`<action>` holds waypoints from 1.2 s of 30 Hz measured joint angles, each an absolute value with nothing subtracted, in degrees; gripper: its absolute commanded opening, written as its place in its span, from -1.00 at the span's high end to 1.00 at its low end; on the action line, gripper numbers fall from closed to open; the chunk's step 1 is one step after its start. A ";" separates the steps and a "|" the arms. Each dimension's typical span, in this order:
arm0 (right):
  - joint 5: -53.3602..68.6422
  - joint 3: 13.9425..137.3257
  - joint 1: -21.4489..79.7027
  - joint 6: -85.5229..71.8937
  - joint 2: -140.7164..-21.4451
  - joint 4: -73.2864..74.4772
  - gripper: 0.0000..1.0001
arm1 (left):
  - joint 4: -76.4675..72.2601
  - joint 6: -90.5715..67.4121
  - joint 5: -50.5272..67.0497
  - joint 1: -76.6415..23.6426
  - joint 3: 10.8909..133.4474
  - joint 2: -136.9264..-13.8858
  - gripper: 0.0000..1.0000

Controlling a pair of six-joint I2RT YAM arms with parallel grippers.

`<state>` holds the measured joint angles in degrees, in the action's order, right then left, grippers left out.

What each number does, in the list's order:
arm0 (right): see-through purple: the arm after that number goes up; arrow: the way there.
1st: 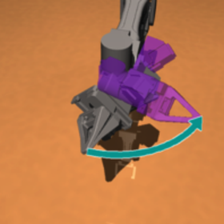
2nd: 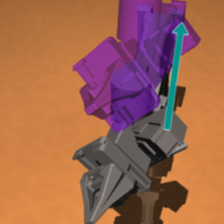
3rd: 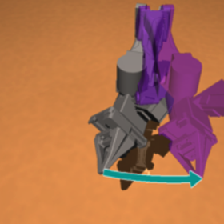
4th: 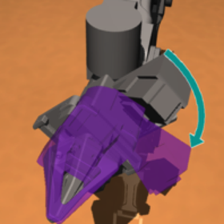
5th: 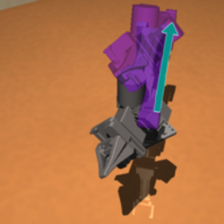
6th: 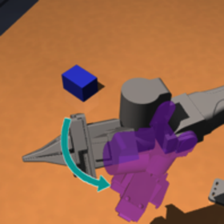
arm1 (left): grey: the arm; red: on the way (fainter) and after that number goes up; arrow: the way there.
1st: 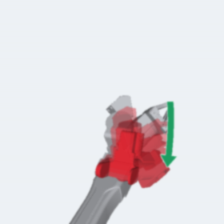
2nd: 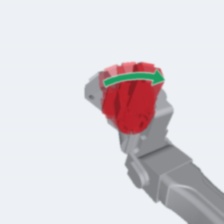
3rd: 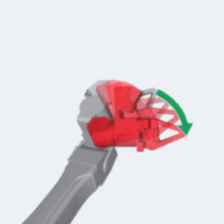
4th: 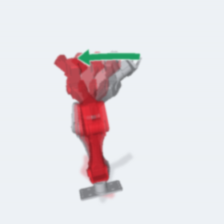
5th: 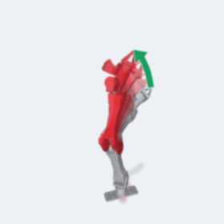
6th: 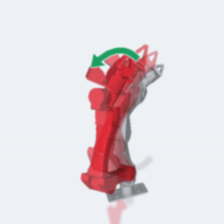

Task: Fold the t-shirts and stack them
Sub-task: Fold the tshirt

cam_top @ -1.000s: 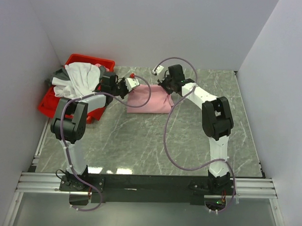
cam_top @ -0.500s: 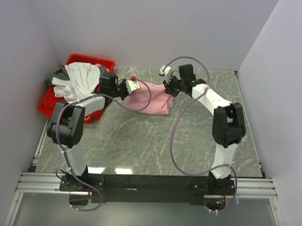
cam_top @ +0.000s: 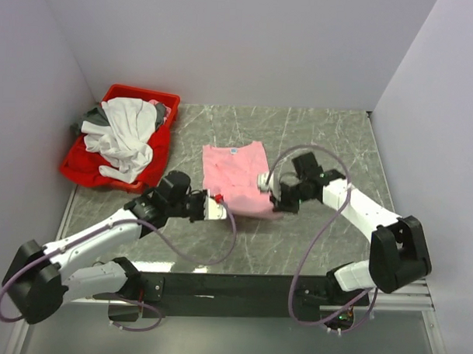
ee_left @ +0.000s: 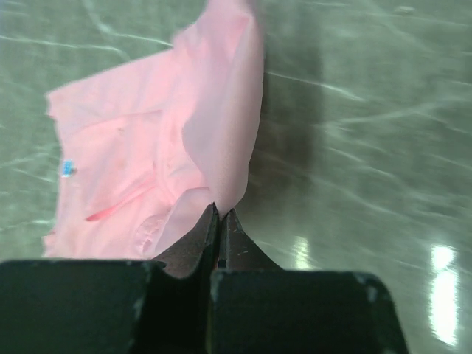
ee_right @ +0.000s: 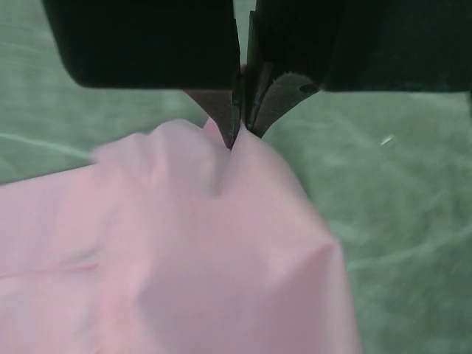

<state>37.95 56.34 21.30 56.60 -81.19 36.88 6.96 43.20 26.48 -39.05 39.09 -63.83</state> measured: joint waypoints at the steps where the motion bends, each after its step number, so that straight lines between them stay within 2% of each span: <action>1: 37.28 52.77 22.37 57.71 -79.88 37.28 1.00 | 8.45 42.17 25.91 -40.45 37.89 -61.91 0.99; 4: 34.79 44.53 25.41 60.05 -77.32 38.92 1.00 | 11.97 39.09 24.97 -44.12 35.53 -58.26 0.99; 8: 32.10 42.02 25.98 61.98 -75.79 39.00 1.00 | 13.23 34.94 24.51 -48.40 33.04 -57.80 0.99; 9: 31.48 41.89 26.00 62.67 -75.35 38.96 0.92 | 13.47 34.13 24.49 -49.30 32.49 -58.17 0.97; 10: 30.96 41.82 26.00 63.20 -74.98 38.98 0.78 | 13.65 33.26 24.49 -50.15 32.10 -58.78 0.86; 11: 30.70 41.74 26.00 63.75 -74.72 38.98 0.32 | 14.06 32.51 24.34 -51.18 32.03 -59.72 0.40; 14: 29.12 41.63 25.91 65.43 -74.52 39.66 -0.26 | 15.16 30.74 23.31 -53.17 32.03 -61.80 -0.66; 17: 28.40 41.52 25.61 66.57 -73.67 40.56 -0.43 | 17.32 27.99 20.01 -54.37 32.05 -61.17 -0.91; 19: 28.51 41.17 25.17 67.48 -71.48 40.93 -0.45 | 18.61 26.81 17.41 -54.76 32.08 -58.52 -0.99; 24: 31.64 40.56 21.37 74.28 -66.28 42.50 -0.51 | 18.70 25.56 12.80 -55.33 32.08 -48.80 -0.99; 26: 33.26 39.42 20.16 78.41 -65.41 42.92 -0.53 | 17.89 25.23 11.81 -55.96 32.18 -48.36 -0.99; 32: 34.98 33.23 21.82 82.83 -65.14 41.25 -0.52 | 15.38 22.65 5.45 -62.39 33.41 -59.35 -0.92; 36: 33.36 30.20 24.08 80.95 -64.77 36.29 -0.50 | 12.16 21.67 0.49 -67.40 33.28 -65.01 -0.78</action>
<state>33.36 30.20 24.08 80.95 -64.77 36.29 12.16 21.67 0.49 -67.40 33.28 -65.01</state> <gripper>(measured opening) 0.760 0.921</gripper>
